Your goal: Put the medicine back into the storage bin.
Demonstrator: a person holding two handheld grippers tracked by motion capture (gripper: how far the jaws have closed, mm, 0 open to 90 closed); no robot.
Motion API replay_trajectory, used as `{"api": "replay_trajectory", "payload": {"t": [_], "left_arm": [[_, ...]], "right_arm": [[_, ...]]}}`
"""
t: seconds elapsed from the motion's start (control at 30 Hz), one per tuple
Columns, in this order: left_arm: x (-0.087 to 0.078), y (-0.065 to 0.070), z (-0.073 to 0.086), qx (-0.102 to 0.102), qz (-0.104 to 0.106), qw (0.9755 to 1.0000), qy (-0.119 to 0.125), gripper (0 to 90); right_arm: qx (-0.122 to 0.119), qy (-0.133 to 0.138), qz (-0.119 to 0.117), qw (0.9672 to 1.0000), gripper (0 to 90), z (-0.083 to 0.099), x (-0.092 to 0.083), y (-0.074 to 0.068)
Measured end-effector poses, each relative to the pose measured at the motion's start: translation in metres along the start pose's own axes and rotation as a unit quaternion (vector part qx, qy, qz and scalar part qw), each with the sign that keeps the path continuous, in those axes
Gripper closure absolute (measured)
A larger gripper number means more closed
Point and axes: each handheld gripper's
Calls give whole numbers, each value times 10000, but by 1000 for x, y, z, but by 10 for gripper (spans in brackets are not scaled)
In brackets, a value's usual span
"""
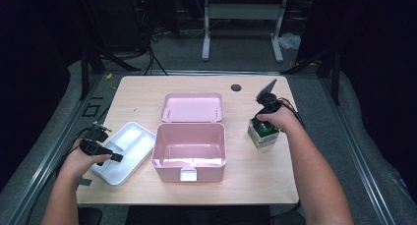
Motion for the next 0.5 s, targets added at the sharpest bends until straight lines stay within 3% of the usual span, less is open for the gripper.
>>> {"api": "replay_trajectory", "payload": {"t": [0.5], "left_arm": [[1,0,0,9,-11,10000,-14,390]], "right_arm": [[-56,-124,161,9998,123,-2,8,-3]]}}
Point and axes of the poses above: each handheld gripper's, and its own axes: x roughly forward along the jaws, z roughly out of its underside, y roughly to its right, and after that the axes turned 4 degrees about -x, right-handed
